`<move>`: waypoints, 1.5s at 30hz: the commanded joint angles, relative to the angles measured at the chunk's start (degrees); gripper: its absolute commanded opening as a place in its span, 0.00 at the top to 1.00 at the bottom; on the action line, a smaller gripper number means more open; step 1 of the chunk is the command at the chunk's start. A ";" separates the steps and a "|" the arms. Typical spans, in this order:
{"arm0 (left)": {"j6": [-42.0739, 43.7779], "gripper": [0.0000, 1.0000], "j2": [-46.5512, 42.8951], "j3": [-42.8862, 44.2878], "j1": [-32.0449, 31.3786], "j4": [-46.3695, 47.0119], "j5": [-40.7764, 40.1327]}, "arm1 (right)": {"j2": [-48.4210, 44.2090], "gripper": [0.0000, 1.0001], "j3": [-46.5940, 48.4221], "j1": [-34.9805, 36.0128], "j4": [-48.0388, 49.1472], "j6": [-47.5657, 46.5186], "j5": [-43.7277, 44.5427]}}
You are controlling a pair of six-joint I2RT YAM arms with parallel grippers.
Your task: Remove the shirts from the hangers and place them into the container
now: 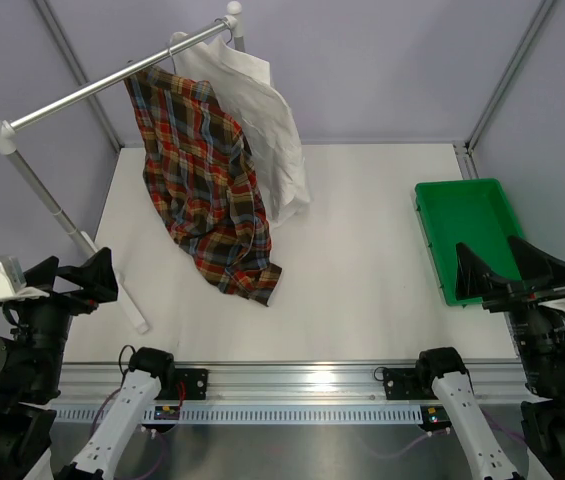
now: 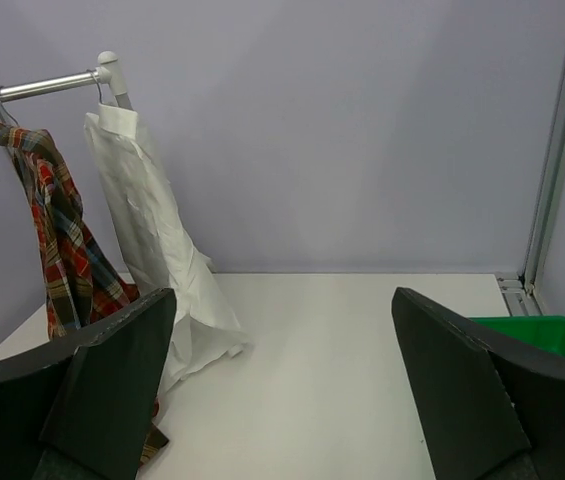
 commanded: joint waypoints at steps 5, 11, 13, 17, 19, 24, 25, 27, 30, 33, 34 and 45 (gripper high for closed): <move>-4.02 0.01 2.11 -0.43 -0.21 1.59 0.78 | 0.53 0.01 -2.48 1.49 1.98 0.28 -1.69; -8.85 0.01 7.11 -0.17 -0.21 3.17 1.31 | 2.46 0.01 -5.81 1.58 1.18 1.60 -5.19; -11.13 0.01 10.45 0.44 -0.21 4.57 2.54 | 3.25 0.01 -6.52 1.66 0.66 2.04 -6.96; -15.62 0.01 17.74 2.99 -0.21 8.09 4.38 | 4.92 0.00 -9.58 1.58 0.56 3.88 -8.96; -18.34 0.01 23.26 5.45 -0.21 10.46 5.09 | 5.45 0.01 -10.91 1.66 0.39 3.80 -10.56; -26.07 0.01 33.39 10.37 -0.82 17.91 7.37 | 4.93 0.01 -14.43 1.66 1.88 5.55 -12.84; -26.69 0.01 34.97 12.03 -1.44 18.98 7.03 | 4.66 0.01 -14.87 1.58 2.15 5.64 -13.37; -27.31 0.01 39.35 14.06 -3.62 21.44 3.18 | 3.87 0.01 -15.84 1.66 2.32 5.73 -13.82; -27.23 0.01 44.71 17.22 -6.00 24.60 -1.32 | 2.90 0.01 -16.89 1.58 2.59 5.82 -13.73; -27.05 0.01 48.94 19.77 -6.80 28.12 -3.17 | 1.67 0.01 -18.12 1.66 3.55 6.08 -13.38; -26.79 0.01 51.57 21.00 -6.98 28.65 -3.96 | 0.97 0.01 -18.82 1.66 3.90 6.26 -13.29; -21.61 0.01 67.23 32.24 -10.31 29.46 -13.08 | -3.16 0.00 -22.08 2.01 5.57 6.44 -11.80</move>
